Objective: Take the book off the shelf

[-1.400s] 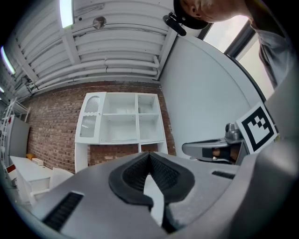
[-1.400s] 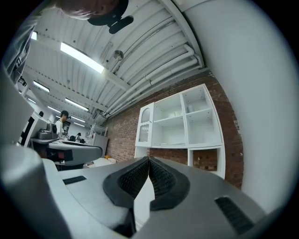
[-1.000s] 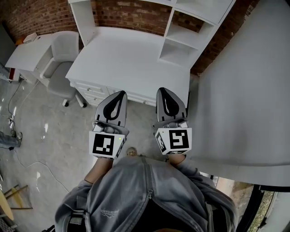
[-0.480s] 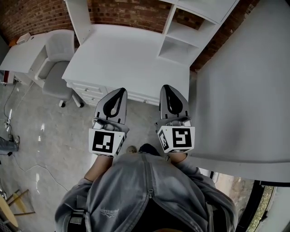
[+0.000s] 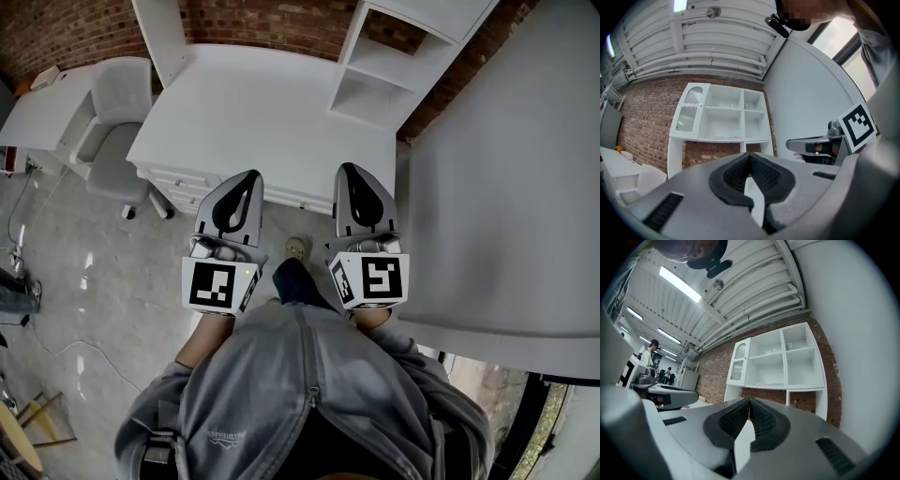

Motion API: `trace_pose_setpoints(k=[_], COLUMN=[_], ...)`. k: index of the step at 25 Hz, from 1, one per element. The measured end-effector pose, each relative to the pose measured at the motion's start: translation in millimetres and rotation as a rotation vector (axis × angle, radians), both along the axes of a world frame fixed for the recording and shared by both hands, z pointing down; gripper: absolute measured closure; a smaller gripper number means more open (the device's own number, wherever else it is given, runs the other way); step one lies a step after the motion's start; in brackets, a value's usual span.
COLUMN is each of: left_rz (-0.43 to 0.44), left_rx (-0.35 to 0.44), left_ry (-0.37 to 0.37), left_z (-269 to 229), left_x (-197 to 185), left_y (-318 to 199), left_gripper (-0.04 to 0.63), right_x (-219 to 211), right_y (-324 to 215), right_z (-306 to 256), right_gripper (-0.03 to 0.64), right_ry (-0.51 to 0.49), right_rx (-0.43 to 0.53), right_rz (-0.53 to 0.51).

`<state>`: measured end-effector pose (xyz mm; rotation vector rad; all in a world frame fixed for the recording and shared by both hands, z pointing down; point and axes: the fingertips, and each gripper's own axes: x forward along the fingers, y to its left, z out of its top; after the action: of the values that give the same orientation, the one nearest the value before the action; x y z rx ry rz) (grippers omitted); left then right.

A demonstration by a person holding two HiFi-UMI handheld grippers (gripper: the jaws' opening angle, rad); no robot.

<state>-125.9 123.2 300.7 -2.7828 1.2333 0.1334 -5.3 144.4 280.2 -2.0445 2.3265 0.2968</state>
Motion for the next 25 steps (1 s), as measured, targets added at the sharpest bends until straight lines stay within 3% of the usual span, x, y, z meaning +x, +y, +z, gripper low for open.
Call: trace_pose_setpoints(k=[10,21,25], left_rz=[-0.018,-0.030,-0.048], left_rx=[0.022,-0.002,-0.056], left_ry=[0.008,-0.007,-0.051], left_z=[-2,-7,-3], left_x=[11,52,68], left_y=[-53,-150,-187], left_gripper=[0.589,0.589,0.589], right_x=[7,44,60], right_y=[-58,-163,-202], right_z=[-8,-16,-20], right_gripper=[0.591,0.591,0.591], right_ry=[0.010,0.003,0.014], right_rx=[0.040,0.035,0.034], right_rz=[-0.034,-0.063,-0.080])
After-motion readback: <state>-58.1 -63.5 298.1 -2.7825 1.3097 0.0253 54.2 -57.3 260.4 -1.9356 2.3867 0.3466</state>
